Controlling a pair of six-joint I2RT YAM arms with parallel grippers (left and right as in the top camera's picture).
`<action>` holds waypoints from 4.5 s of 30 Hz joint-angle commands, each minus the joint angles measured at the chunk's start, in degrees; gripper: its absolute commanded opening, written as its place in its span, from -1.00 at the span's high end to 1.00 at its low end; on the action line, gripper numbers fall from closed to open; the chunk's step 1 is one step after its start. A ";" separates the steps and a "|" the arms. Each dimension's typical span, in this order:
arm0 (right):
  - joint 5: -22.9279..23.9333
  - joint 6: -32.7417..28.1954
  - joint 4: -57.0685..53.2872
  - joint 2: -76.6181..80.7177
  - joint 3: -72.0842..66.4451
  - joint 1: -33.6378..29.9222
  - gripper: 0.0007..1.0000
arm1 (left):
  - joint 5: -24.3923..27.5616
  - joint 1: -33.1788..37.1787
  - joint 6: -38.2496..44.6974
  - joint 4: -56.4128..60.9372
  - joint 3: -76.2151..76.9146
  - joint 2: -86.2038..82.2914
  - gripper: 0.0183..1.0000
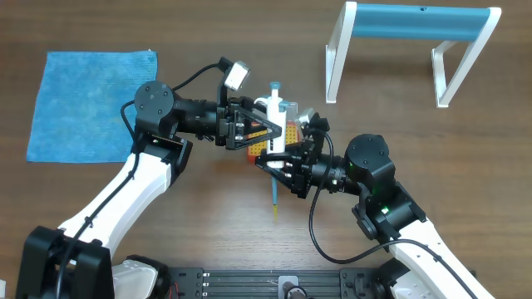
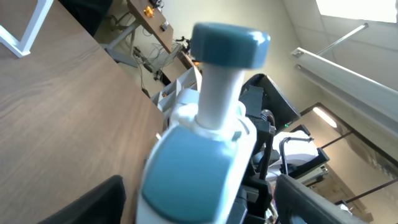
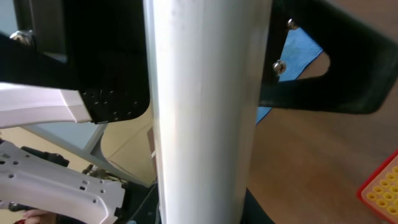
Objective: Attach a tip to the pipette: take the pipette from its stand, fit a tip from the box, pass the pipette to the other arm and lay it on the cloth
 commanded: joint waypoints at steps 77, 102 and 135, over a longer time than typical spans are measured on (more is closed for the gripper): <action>9.79 -1.11 -23.34 -0.15 0.66 -19.52 -0.97 | -81.00 39.56 84.06 -130.44 101.55 69.51 0.99; 10.40 0.13 -20.59 -0.15 0.66 -19.54 -0.97 | -83.38 39.41 85.42 -127.43 99.14 69.55 0.98; 10.56 0.70 -20.57 -0.17 0.66 -19.54 -0.97 | -82.25 39.30 82.12 -130.79 99.78 69.68 -0.92</action>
